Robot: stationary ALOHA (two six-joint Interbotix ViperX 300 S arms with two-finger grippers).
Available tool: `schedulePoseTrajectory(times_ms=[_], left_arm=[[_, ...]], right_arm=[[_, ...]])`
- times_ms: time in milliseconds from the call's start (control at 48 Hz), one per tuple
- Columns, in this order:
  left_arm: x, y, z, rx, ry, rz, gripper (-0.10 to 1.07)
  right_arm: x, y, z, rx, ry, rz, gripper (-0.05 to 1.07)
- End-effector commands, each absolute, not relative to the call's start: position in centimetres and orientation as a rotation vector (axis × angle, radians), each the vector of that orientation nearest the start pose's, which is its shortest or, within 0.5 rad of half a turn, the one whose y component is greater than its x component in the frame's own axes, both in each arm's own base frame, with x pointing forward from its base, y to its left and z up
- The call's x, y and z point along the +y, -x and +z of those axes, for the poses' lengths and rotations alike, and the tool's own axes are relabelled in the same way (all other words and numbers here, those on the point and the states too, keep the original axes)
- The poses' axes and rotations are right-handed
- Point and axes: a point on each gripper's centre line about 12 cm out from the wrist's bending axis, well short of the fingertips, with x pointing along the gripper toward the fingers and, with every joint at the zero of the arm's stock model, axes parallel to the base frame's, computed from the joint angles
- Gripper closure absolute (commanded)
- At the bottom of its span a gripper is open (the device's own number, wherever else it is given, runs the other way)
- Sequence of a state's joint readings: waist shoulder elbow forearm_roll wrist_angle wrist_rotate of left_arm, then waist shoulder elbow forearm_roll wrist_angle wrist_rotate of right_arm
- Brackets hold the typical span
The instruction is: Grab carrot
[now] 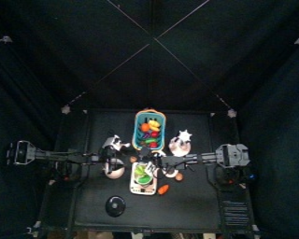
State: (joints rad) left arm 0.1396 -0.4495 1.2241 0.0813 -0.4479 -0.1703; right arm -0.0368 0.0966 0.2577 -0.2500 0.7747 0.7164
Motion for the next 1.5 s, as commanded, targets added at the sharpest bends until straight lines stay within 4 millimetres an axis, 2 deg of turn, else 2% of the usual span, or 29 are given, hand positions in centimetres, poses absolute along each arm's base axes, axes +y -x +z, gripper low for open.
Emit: schedulePoseTrajectory(times_ms=[0, 125, 271, 417, 500, 625, 750, 1083, 1479], left_arm=[[3.1, -25.0, 17.9, 0.308, 0.125, 0.119, 0.05], [3.1, -25.0, 17.9, 0.309, 0.125, 0.121, 0.05], [3.1, -25.1, 18.0, 0.306, 0.124, 0.120, 0.05], [3.1, -25.0, 17.9, 0.309, 0.124, 0.120, 0.05], [3.1, -25.1, 18.0, 0.308, 0.124, 0.120, 0.05], [3.2, -25.1, 18.1, 0.305, 0.123, 0.120, 0.05], [3.1, -25.2, 18.1, 0.303, 0.126, 0.118, 0.05], [3.0, -25.2, 18.2, 0.301, 0.132, 0.118, 0.05], [3.4, -25.1, 18.1, 0.297, 0.190, 0.160, 0.05]], right_arm=[[-2.9, -40.7, 24.0, 0.970, -0.389, -0.451, 0.36], [-0.5, -38.6, 24.3, 0.979, -0.344, -0.392, 0.36], [3.2, -36.0, 22.1, 1.021, -0.253, -0.297, 0.36], [6.7, -34.6, 20.3, 1.019, -0.187, -0.174, 0.36], [7.8, -34.0, 19.3, 1.011, -0.138, -0.126, 0.36], [8.1, -33.4, 18.3, 0.988, -0.075, -0.090, 0.36], [8.3, -33.3, 17.7, 0.966, -0.086, -0.057, 0.34], [8.7, -32.6, 16.1, 0.939, -0.075, 0.008, 0.10], [9.0, -33.8, 14.8, 0.910, 0.052, 0.070, 0.10]])
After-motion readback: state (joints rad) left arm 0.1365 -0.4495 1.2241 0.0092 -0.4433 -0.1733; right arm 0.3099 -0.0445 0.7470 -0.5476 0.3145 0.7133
